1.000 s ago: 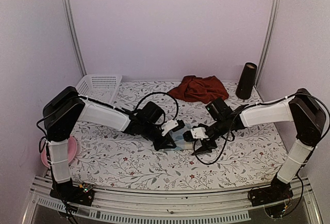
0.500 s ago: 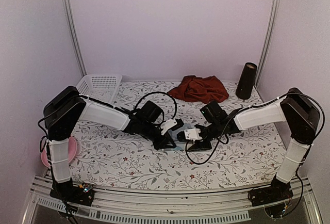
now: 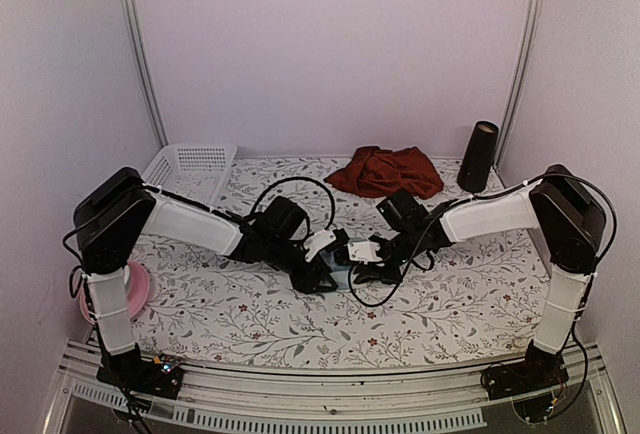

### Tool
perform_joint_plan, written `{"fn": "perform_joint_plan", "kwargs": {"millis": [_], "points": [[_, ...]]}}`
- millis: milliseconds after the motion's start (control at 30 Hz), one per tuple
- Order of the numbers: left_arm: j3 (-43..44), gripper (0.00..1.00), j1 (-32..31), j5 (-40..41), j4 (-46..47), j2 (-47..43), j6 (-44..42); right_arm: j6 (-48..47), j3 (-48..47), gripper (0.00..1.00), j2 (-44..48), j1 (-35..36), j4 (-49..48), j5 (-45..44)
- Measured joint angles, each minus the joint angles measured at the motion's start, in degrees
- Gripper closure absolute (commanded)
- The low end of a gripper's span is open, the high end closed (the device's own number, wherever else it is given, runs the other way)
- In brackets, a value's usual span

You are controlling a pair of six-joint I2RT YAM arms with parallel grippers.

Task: Roll the towels
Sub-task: Roll the towel at the center of the board.

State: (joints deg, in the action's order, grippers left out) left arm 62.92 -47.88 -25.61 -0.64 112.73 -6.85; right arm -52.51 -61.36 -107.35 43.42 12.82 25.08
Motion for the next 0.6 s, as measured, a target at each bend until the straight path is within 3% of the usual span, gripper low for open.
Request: {"fn": "perform_joint_plan", "kwargs": {"millis": [267, 600], "points": [[-9.99, 0.34, -0.2, 4.76, 4.9, -9.86, -3.32, 0.09, -8.85, 0.95, -5.25, -2.64, 12.07, 7.93], [-17.29, 0.37, -7.78, 17.0, 14.6, -14.58, -14.51, -1.16, -20.22, 0.92, -14.49, -6.73, 28.5, 20.76]]}}
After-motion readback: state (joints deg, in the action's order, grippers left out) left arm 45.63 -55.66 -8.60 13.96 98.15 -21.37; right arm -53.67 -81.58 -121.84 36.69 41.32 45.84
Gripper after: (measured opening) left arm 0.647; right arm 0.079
